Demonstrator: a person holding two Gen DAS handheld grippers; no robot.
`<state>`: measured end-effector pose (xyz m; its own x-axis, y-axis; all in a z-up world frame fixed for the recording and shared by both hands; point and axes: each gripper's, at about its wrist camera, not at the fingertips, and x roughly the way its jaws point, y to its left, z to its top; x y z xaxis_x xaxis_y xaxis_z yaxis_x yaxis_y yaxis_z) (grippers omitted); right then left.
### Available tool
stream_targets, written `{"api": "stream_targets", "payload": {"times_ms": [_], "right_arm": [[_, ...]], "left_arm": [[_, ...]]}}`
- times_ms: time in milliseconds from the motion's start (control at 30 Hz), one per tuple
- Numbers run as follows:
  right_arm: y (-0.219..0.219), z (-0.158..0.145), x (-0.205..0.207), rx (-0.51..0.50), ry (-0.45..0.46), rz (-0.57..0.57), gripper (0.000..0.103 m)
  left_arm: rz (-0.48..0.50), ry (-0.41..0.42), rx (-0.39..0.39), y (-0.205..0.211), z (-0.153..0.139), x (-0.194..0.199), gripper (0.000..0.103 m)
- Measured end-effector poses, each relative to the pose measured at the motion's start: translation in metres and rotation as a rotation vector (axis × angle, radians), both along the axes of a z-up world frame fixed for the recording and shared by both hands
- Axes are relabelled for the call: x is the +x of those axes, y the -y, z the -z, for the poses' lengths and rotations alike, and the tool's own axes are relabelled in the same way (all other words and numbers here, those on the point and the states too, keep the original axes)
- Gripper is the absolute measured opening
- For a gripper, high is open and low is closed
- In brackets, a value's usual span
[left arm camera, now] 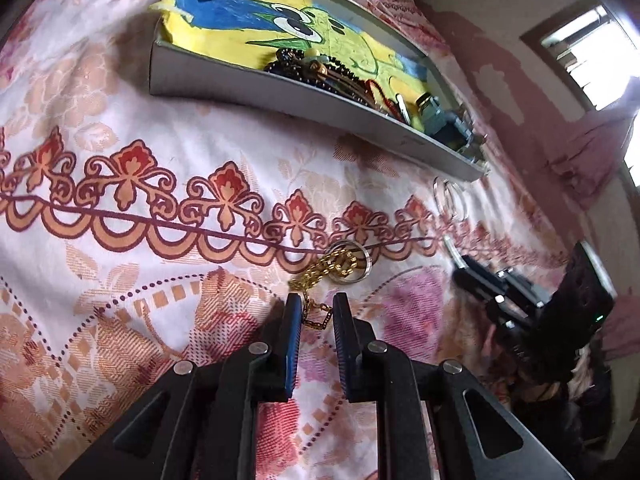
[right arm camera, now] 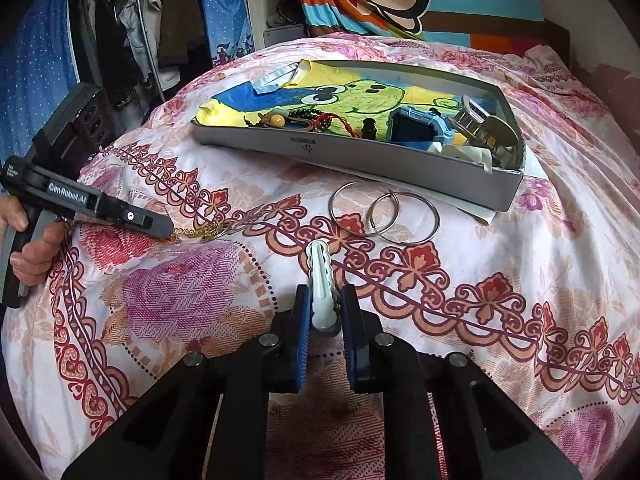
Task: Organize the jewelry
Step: 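Close the left tool on the gold chain while the right tool grasps the white hair clip, then carry the gold chain and white clip into the tray and open both tools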
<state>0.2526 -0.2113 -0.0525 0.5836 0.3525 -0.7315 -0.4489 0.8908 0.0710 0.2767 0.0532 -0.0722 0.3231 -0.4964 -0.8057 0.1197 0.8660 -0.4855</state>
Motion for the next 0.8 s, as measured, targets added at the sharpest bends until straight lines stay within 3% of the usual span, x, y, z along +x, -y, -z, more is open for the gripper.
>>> {"api": "stream_targets", "payload": {"times_ms": [167, 433, 800], "right_arm": [[-0.002, 0.004, 0.002, -0.015, -0.015, 0.0, 0.015], [-0.005, 0.004, 0.001, -0.035, -0.005, 0.004, 0.014], [0.0, -0.025, -0.005, 0.029, 0.092, 0.011, 0.013]], "left_arm": [[0.03, -0.001, 0.083, 0.01, 0.003, -0.001, 0.016], [0.004, 0.015, 0.059, 0.011, -0.006, -0.004, 0.015], [-0.026, 0.089, 0.027, 0.027, -0.067, 0.0, 0.015]]}}
